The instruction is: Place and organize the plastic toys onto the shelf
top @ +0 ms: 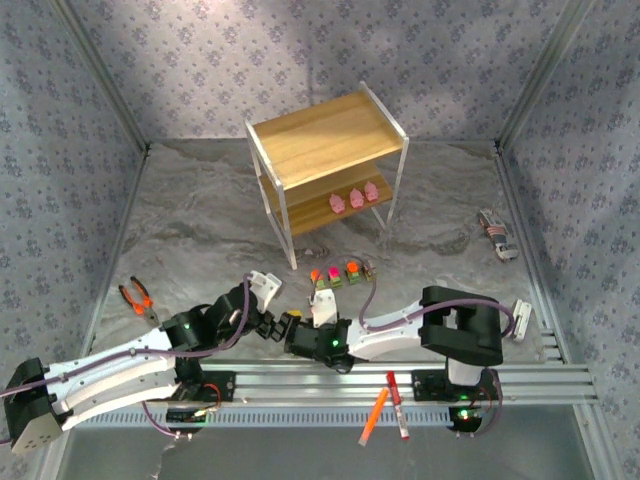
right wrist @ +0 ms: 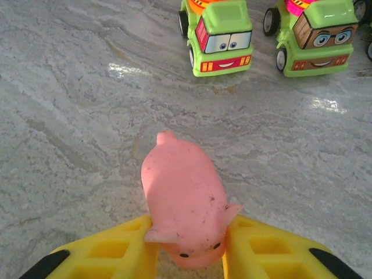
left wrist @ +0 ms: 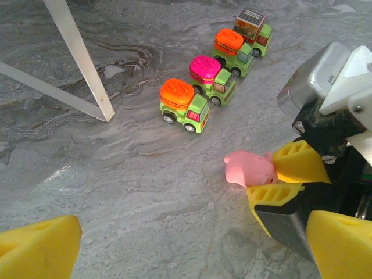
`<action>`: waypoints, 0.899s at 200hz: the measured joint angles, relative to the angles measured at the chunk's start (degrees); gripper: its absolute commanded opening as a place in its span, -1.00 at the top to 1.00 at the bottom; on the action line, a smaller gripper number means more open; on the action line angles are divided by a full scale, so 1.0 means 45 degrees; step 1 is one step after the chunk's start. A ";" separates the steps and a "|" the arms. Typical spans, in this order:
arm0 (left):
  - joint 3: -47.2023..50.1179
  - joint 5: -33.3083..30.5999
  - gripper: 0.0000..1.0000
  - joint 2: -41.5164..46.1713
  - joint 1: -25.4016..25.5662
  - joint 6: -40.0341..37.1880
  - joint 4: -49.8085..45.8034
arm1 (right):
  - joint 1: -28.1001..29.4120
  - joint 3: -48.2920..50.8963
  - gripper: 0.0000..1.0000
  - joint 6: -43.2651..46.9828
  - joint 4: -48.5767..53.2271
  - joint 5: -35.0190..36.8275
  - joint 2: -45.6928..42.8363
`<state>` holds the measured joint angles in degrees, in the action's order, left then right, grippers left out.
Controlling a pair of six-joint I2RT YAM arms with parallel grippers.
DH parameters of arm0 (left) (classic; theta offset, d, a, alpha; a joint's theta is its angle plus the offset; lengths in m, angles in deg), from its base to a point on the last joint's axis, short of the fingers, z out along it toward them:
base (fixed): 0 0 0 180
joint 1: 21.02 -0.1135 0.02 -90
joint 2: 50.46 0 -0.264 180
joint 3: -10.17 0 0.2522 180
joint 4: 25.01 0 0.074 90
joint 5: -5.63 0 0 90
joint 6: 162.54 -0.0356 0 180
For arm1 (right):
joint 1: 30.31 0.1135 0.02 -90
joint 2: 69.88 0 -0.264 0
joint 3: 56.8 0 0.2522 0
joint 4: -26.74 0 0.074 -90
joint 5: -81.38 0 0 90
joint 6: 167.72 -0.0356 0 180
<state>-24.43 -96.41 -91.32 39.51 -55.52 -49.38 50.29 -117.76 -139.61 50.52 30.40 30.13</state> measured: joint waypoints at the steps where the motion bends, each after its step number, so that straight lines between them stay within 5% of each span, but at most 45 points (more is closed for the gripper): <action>1: 0.0000 0.0000 -0.99 0.0000 0.0000 0.0000 0.0000 | 0.0000 -0.0005 0.38 0.0000 0.0000 0.0000 0.0005; 180: 0.0000 0.0005 -0.99 -0.0228 -0.0005 0.0000 0.0005 | 0.0185 -0.0044 0.60 -0.0015 0.0398 0.0214 -0.0665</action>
<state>-24.43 -96.38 -92.35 39.49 -55.52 -49.36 51.12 -117.96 -139.68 52.32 31.36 27.13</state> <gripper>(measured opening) 0.993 0.201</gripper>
